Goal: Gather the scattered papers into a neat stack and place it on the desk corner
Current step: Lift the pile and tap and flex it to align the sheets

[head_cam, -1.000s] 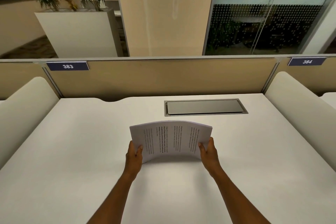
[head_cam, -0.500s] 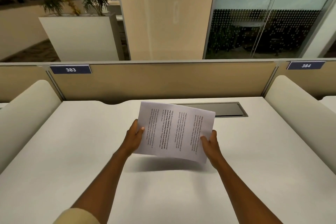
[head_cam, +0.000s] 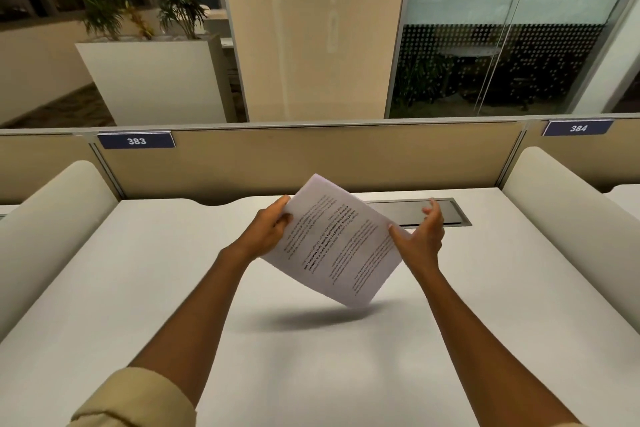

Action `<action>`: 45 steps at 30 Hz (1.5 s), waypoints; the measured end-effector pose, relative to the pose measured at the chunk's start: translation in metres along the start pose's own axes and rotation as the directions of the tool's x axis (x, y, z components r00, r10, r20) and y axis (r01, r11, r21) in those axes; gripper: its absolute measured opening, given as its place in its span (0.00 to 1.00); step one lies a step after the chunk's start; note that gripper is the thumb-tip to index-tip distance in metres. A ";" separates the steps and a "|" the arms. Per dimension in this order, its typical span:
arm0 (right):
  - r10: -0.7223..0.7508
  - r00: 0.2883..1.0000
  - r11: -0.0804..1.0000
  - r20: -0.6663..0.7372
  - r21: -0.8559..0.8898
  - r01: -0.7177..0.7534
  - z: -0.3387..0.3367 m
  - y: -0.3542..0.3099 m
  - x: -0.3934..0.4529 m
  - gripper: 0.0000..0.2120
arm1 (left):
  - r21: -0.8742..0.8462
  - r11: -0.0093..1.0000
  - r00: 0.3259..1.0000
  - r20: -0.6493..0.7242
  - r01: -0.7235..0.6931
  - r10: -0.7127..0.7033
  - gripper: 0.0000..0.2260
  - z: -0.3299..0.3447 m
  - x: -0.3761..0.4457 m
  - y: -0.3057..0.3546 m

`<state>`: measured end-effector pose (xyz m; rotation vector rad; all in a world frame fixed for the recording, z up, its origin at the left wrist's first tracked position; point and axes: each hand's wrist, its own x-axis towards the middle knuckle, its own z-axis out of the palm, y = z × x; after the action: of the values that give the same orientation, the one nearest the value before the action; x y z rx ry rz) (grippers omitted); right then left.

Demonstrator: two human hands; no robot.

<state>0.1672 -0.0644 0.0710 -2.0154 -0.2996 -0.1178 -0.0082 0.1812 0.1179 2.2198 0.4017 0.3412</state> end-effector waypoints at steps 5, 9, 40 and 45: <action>-0.308 0.933 0.949 0.187 -0.003 0.314 0.002 -0.021 0.000 0.31 | 0.076 0.994 0.996 0.058 -0.075 0.070 0.05 -0.001 0.008 0.020; -0.315 0.889 0.947 0.333 0.058 0.315 0.002 -0.043 -0.008 0.14 | 0.104 0.984 0.987 0.090 -0.142 0.133 0.09 -0.002 0.013 0.042; 0.026 0.954 0.949 0.297 0.294 -0.117 0.043 0.006 -0.056 0.12 | -0.474 0.872 0.906 -0.305 0.121 -0.292 0.11 0.093 -0.048 -0.029; 0.036 0.959 0.955 0.282 0.272 -0.116 0.046 0.012 -0.065 0.13 | -0.372 0.921 0.902 -0.353 0.110 -0.250 0.13 0.097 -0.048 -0.031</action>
<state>0.1054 -0.0385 0.0256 -1.7492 -0.3895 0.2454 -0.0214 0.1134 0.0292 1.7471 0.7069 0.7072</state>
